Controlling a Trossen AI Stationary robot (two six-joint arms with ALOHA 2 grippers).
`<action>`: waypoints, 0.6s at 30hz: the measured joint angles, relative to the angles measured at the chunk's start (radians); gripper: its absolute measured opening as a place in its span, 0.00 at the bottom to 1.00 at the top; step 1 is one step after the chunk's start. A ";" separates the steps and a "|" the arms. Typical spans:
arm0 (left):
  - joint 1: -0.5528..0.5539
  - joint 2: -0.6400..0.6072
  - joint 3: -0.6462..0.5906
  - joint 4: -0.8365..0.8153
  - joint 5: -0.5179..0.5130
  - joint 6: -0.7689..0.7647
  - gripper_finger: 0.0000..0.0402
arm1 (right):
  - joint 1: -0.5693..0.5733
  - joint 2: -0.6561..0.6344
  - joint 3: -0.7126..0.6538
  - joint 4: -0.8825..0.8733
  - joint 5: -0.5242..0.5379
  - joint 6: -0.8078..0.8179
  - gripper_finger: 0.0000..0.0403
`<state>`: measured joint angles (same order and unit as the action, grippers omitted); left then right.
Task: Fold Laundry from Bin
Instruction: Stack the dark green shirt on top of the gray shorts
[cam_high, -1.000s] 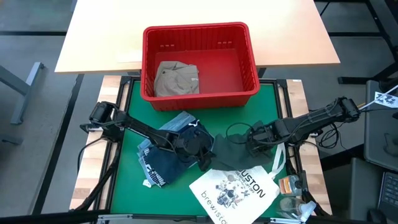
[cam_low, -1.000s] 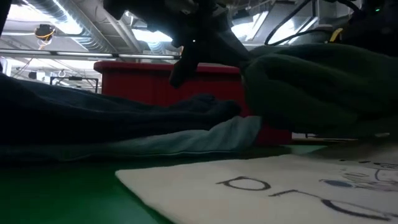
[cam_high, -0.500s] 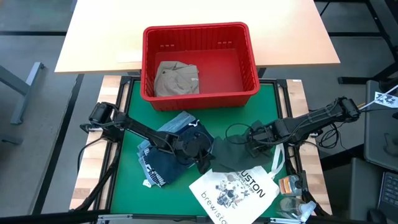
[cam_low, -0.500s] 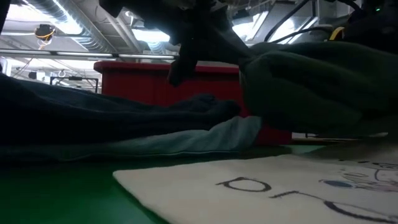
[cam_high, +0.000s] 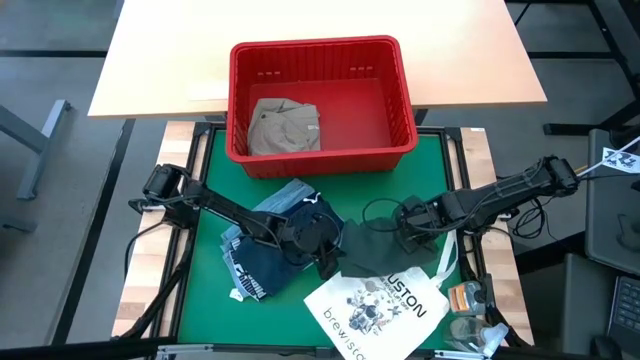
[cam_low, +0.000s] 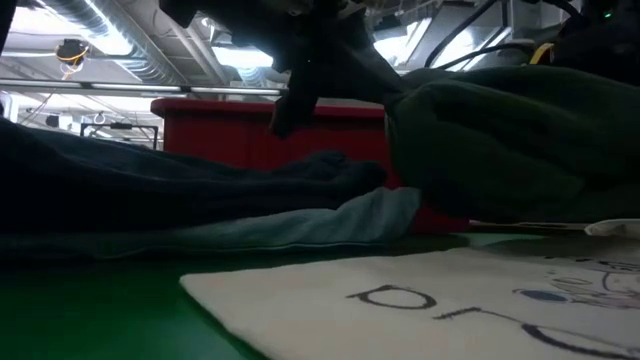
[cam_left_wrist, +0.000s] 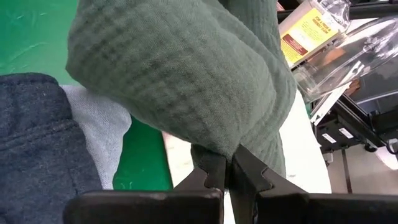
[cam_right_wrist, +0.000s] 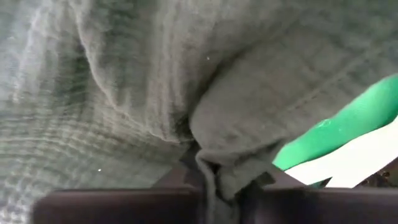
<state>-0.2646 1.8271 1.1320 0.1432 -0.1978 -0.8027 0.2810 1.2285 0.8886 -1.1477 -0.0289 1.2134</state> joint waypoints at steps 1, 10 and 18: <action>0.000 0.000 0.000 0.000 0.000 0.001 0.00 | 0.000 0.000 0.000 0.001 0.004 0.000 0.07; 0.002 -0.023 0.001 0.004 -0.036 0.027 0.00 | 0.000 -0.003 0.000 0.006 0.040 -0.025 0.06; -0.003 -0.113 0.002 -0.076 -0.058 0.028 0.00 | 0.000 -0.021 0.055 0.060 0.141 -0.074 0.05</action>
<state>-0.2673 1.7136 1.1343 0.0670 -0.2557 -0.7742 0.2813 1.2076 0.9437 -1.0881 0.1117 1.1398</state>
